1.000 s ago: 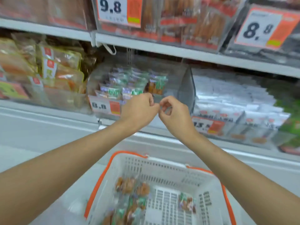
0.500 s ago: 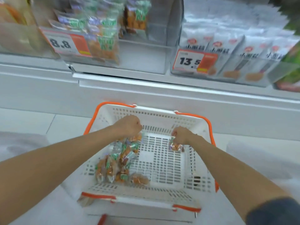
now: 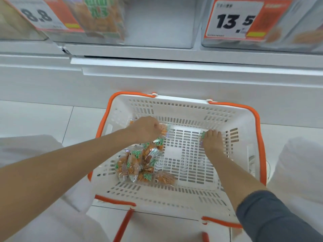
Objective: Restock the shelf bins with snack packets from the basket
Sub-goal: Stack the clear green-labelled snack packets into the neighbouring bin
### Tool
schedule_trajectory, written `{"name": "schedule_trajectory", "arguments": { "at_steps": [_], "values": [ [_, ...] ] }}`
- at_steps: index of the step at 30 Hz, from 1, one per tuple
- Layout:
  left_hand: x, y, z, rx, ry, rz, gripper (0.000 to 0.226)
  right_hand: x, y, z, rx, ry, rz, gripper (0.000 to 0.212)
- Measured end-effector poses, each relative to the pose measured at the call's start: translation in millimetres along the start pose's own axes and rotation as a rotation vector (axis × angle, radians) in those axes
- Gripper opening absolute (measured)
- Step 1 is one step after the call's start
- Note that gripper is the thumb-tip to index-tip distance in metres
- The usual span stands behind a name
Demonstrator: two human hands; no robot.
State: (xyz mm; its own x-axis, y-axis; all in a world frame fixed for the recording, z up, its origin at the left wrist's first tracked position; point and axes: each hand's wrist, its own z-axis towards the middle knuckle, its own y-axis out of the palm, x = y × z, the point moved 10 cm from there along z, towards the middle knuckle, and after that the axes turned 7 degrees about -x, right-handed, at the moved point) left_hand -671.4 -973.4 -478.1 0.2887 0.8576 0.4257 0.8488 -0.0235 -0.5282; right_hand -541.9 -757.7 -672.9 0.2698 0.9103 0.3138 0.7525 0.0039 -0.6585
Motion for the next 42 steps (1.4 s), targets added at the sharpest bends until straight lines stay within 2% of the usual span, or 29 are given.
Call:
{"name": "schedule_trajectory", "arguments": {
  "at_steps": [3,6,7,9,11,13,14,16,18,19,21,22,24,26,27,30,33,36,38,42],
  "values": [
    [3,2,-4,-0.013,-0.008,-0.024,0.015,3,0,-2,0.053,0.000,0.013,0.053],
    [10,4,-11,-0.021,-0.005,-0.024,0.016,-7,-9,-19,0.085,-0.077,0.113,0.067],
    [12,4,-12,-0.022,-0.002,-0.030,0.016,-12,-11,-26,0.052,-0.105,0.244,0.073],
    [16,-3,-15,0.004,0.005,-0.047,0.018,-23,-22,-48,-0.127,-0.174,0.675,0.078],
    [22,-18,-22,0.069,0.016,-0.060,0.030,-35,-57,-75,-0.263,-0.262,1.071,0.057],
    [31,-37,-34,0.157,0.025,-0.124,0.040,-37,-106,-106,-0.297,-0.347,1.241,0.033],
    [35,-45,-42,0.199,0.026,-0.197,0.042,-34,-130,-121,-0.285,-0.367,1.241,0.031],
    [41,-56,-60,0.238,0.031,-0.381,0.046,-23,-174,-150,-0.203,-0.384,1.226,0.043],
    [46,-50,-77,0.164,0.030,-0.654,0.056,-10,-207,-175,-0.098,-0.409,1.298,0.059],
    [53,-42,-84,0.085,0.044,-0.795,0.061,-4,-221,-189,-0.023,-0.425,1.321,0.059],
    [73,-28,-95,-0.063,0.120,-0.998,0.060,6,-245,-219,0.143,-0.445,1.295,0.052],
    [80,-27,-98,-0.075,0.155,-1.041,0.055,8,-252,-229,0.210,-0.451,1.276,0.049],
    [81,-34,-98,0.021,0.172,-1.072,0.043,11,-264,-242,0.283,-0.473,1.352,0.035],
    [72,-44,-98,0.122,0.156,-1.116,0.035,21,-273,-248,0.358,-0.435,1.495,0.009],
    [70,-48,-100,0.156,0.165,-1.119,0.034,26,-275,-247,0.390,-0.387,1.535,0.008],
    [76,-58,-105,0.243,0.232,-0.996,0.034,26,-275,-243,0.355,-0.270,1.493,0.047],
    [84,-64,-111,0.369,0.270,-0.889,0.035,12,-277,-239,0.368,-0.290,1.448,0.082],
    [80,-70,-110,0.479,0.273,-0.863,0.048,10,-290,-249,0.549,-0.322,1.398,0.079],
    [78,-78,-114,0.584,0.270,-0.718,0.058,10,-296,-256,0.656,-0.343,1.376,0.079],
    [77,-93,-128,0.795,0.302,-0.601,0.051,13,-299,-259,0.781,-0.352,1.414,0.065]
  ]
}}
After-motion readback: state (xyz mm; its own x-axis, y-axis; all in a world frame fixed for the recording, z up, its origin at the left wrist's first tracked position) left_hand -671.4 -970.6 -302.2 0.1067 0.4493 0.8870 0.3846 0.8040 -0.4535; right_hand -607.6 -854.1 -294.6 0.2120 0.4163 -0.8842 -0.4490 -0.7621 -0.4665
